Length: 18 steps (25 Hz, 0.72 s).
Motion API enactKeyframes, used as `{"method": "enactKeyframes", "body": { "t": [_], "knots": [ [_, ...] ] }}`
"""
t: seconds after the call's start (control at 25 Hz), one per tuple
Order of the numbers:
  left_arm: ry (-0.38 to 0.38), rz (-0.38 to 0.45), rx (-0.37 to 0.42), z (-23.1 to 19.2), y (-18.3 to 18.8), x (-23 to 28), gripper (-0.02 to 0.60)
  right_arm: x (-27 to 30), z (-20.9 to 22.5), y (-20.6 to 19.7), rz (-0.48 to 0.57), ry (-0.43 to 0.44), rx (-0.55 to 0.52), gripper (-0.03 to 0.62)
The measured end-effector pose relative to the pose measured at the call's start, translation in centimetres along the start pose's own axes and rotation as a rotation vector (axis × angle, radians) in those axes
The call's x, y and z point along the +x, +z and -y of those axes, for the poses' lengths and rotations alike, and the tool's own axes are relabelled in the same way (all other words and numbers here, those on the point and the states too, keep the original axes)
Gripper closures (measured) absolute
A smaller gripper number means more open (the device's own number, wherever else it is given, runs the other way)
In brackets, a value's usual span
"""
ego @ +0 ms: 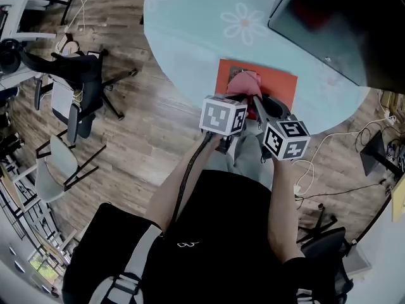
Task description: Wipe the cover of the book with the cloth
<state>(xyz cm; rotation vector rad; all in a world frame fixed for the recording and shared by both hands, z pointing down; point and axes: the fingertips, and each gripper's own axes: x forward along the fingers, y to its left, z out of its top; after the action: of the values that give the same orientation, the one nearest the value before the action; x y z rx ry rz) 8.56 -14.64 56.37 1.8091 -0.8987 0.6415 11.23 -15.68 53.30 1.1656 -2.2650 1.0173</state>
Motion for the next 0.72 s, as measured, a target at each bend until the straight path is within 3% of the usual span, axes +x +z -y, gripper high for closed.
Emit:
{"method": "enactKeyframes", "body": {
  "t": [0.72],
  "knots": [
    [-0.03,-0.048,0.086,6.2,-0.1,4.3,0.568,-4.9,6.1,-0.7,0.058,-0.051,0.078,0.531]
  ]
}}
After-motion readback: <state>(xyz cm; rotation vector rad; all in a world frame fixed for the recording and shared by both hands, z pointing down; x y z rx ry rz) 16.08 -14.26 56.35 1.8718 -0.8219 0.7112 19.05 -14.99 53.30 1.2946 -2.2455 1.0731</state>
